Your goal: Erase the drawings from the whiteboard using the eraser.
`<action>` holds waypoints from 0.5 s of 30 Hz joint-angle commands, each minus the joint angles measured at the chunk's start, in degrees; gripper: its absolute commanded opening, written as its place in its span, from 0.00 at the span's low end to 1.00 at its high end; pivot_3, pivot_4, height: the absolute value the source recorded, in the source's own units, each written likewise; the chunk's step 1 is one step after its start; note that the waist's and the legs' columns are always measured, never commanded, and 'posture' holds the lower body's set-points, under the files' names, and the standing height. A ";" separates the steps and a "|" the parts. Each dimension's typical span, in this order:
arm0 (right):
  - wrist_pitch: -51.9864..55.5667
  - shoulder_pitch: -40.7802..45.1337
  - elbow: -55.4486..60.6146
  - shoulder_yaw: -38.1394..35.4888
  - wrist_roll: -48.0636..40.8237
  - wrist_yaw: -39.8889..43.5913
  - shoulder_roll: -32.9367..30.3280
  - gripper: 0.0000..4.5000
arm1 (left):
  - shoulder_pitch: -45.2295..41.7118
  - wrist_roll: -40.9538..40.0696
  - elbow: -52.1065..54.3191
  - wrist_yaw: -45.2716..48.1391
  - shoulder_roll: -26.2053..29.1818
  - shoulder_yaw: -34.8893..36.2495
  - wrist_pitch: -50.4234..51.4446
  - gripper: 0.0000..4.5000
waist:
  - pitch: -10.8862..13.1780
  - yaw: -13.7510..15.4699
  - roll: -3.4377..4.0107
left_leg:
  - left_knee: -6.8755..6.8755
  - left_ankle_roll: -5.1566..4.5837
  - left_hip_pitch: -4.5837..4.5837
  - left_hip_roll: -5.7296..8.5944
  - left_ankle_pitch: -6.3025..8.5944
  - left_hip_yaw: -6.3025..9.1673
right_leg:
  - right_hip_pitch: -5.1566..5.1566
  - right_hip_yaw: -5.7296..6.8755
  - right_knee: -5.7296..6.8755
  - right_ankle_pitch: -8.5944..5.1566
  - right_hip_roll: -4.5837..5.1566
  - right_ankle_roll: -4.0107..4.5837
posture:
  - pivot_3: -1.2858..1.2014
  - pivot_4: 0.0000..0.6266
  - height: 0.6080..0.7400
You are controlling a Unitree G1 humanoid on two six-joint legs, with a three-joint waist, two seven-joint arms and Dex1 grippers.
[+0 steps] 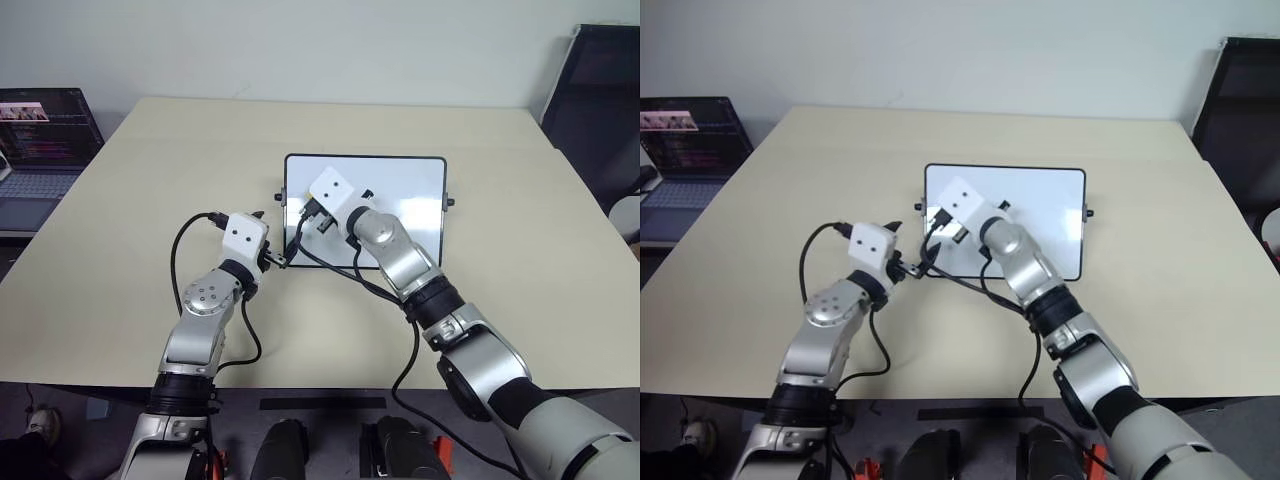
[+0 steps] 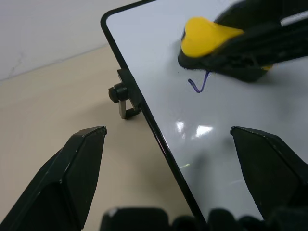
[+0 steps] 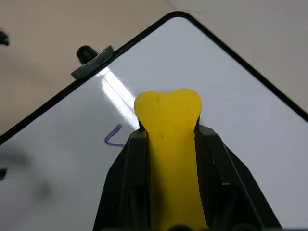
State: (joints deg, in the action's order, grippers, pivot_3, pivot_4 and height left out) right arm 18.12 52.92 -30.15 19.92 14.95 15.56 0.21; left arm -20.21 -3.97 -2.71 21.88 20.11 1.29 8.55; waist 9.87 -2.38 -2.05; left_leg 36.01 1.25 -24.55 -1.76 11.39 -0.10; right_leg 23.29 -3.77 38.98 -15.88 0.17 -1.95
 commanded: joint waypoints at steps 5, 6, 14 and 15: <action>3.93 -11.09 11.48 6.19 3.07 6.96 -4.05 0.21 | 1.88 -0.10 4.26 -1.00 1.35 2.57 0.62 1.00 | -0.01 0.03 -0.01 | 0.04 0.00 0.02 0.01 0.00 0.02 | -0.03 0.01 0.02 0.00 0.01 0.00 | 0.52 0.24 1.00; 4.12 -11.38 11.99 6.06 3.08 7.09 -4.36 0.21 | 2.25 -0.11 4.68 -1.06 1.36 2.64 0.82 1.00 | -0.01 0.02 -0.01 | 0.05 0.00 0.04 0.00 -0.01 0.02 | -0.04 0.01 0.04 0.00 0.00 0.00 | 0.52 0.24 1.00; 1.26 -8.82 12.02 0.75 0.34 3.28 -3.27 0.21 | 2.01 -0.11 5.15 -1.26 1.16 2.00 1.63 1.00 | -0.01 0.41 -0.02 | 0.08 -0.05 0.12 0.01 -0.07 0.01 | -0.12 0.01 0.03 0.00 -0.01 -0.01 | 0.52 0.24 1.00; 0.19 -8.52 12.21 -0.10 -0.22 2.58 -2.77 0.21 | 1.75 -0.11 4.94 -1.21 1.15 1.94 1.61 1.00 | -0.01 0.42 -0.02 | 0.07 -0.05 0.12 0.01 -0.07 0.01 | -0.11 0.01 0.03 0.00 -0.01 -0.01 | 0.52 0.24 1.00</action>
State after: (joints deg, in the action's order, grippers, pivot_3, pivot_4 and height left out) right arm 20.19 42.45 -18.86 22.67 15.85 20.00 -2.87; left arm -17.05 -3.98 0.37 20.78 21.05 2.84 10.73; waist 9.86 -1.96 -2.07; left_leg 36.08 1.20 -24.44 -1.74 11.32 -0.08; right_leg 23.18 -3.77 39.00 -15.88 0.16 -1.96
